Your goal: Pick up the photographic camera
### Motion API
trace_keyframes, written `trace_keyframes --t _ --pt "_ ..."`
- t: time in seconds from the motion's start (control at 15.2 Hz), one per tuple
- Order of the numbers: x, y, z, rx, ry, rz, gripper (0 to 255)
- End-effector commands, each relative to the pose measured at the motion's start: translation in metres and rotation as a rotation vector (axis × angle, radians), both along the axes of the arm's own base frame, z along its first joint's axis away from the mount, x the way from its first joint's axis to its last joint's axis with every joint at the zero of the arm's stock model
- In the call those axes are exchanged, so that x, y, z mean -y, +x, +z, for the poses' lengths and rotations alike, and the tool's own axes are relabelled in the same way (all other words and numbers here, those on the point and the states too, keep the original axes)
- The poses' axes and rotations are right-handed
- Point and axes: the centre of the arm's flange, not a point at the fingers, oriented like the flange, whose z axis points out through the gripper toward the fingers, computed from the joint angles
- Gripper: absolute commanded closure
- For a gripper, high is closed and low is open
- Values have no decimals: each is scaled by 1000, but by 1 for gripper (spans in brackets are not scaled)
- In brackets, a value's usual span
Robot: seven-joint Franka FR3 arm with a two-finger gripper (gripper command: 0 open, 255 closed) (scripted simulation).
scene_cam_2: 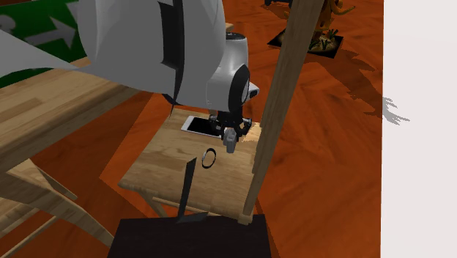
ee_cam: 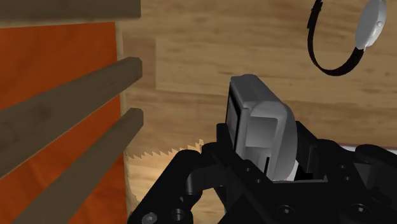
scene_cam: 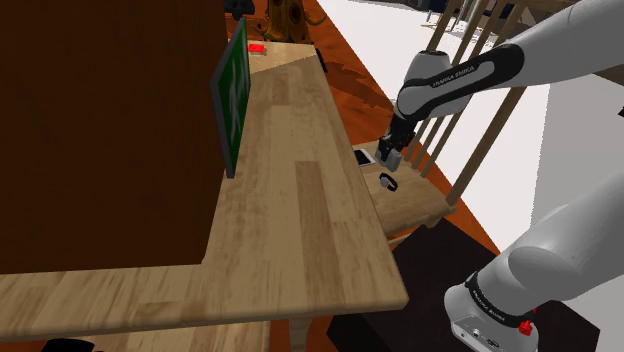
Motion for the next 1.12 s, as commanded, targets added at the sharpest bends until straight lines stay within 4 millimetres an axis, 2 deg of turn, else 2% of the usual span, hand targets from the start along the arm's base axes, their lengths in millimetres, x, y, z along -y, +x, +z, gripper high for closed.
trace_keyframes --t 0.0,0.92,1.06 --pt "0 0 4 -2 0 1 255" --pt "0 0 78 -2 0 1 255" --pt "0 0 79 -2 0 1 255"
